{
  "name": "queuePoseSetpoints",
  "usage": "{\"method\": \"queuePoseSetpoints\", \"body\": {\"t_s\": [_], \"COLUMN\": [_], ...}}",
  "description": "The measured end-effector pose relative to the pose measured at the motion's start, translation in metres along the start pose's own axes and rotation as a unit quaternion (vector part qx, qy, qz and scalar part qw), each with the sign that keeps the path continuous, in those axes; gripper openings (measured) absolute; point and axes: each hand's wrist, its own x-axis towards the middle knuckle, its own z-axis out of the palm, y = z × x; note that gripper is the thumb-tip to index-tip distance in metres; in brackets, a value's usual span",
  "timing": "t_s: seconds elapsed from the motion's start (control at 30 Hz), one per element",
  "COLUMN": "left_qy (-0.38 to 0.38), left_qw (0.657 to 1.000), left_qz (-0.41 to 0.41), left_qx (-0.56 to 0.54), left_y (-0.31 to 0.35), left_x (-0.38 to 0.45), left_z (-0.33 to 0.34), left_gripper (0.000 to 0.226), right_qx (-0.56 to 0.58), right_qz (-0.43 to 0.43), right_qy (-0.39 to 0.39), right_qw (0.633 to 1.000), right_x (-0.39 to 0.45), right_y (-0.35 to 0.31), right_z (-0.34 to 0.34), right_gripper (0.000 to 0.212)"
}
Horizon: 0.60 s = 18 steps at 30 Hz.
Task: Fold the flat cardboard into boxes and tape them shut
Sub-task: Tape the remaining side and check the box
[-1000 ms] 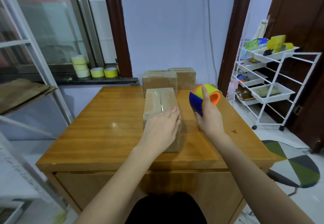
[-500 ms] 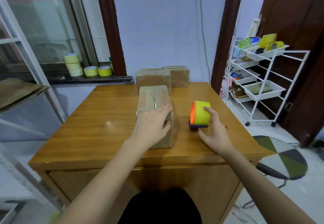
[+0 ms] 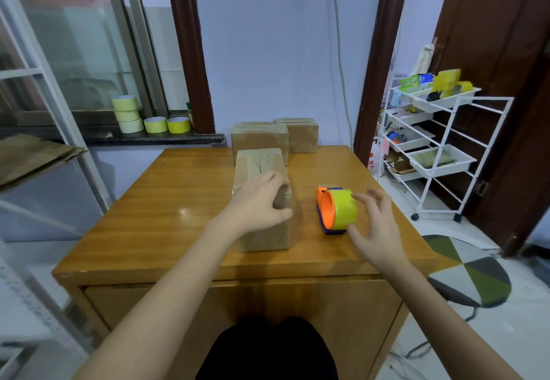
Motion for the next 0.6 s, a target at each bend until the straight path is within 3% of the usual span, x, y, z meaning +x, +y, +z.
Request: {"method": "queuePoseSetpoints", "body": {"t_s": [0.07,0.13,0.2,0.33,0.53,0.6], "left_qy": [-0.001,0.084,0.142,0.122,0.111,0.110], "left_qw": [0.982,0.960,0.969,0.986,0.986,0.963], "left_qz": [-0.024,-0.035,-0.055,-0.080,-0.070,-0.084], "left_qx": [-0.186,-0.264,-0.196,-0.081,-0.107,-0.230], "left_y": [0.000,-0.006,-0.018,-0.037,-0.052,-0.050], "left_x": [-0.004,-0.009,-0.017,-0.035,-0.043,-0.042], "left_z": [-0.010,-0.017,-0.018,0.002,0.020,0.019], "left_gripper": [0.062,0.056,0.050,0.053,0.053,0.051], "right_qx": [0.009,0.045,0.066,0.047,-0.035,0.003], "right_qz": [0.007,-0.012,-0.047,-0.137,-0.180,-0.165], "right_qy": [0.035,0.029,-0.025,-0.133,-0.173,-0.189], "right_qw": [0.999,0.999,0.996,0.981,0.968,0.968], "right_x": [0.008,0.015,0.020,0.028,0.021,0.021], "right_y": [-0.022,-0.049,-0.076,-0.110,-0.105,-0.101], "right_z": [-0.007,-0.013,-0.015,0.006,0.035,0.034], "right_gripper": [0.035,0.029,0.031,0.041,0.049,0.050]}}
